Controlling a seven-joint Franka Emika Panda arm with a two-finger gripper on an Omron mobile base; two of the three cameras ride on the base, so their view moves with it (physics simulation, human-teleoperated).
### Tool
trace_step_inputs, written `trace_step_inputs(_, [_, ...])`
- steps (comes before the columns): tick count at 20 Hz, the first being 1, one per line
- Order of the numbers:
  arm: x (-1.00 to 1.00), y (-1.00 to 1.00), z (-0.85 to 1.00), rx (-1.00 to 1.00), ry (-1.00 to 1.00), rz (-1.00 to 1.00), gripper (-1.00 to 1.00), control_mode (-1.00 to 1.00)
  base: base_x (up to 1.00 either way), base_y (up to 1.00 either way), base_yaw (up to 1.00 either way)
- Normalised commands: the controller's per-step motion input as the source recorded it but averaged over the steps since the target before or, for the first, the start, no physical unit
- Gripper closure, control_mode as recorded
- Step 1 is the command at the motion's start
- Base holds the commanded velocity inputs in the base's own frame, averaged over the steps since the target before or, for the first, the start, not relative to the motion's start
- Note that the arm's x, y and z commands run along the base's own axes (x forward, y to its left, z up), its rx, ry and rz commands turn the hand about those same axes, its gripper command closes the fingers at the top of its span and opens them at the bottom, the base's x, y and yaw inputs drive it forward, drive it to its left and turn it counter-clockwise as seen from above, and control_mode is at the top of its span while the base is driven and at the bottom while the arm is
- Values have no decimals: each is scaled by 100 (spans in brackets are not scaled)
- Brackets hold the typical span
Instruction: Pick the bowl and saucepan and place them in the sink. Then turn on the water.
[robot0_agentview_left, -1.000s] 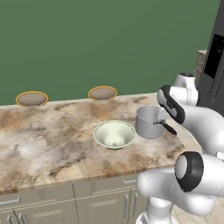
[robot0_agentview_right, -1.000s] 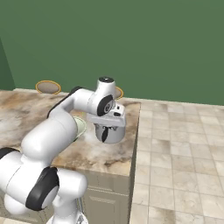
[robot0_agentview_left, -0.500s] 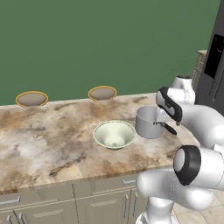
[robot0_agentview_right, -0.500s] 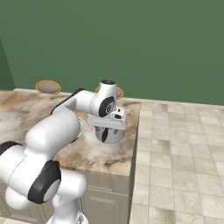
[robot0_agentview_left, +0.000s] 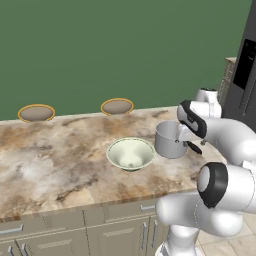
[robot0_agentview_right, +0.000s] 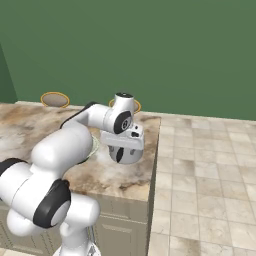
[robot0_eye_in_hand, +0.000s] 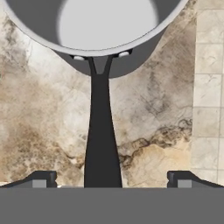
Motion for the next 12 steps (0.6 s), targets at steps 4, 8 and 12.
trace_step_inputs(4, [0, 0, -8, 0, 0, 0, -100, -100, 0, 0, 0])
trace_step_inputs(8, [0, 0, -11, 0, 0, 0, -100, -100, 0, 0, 0])
trace_step_inputs(12, [0, 0, -11, 0, 0, 0, -100, -100, 0, 0, 0])
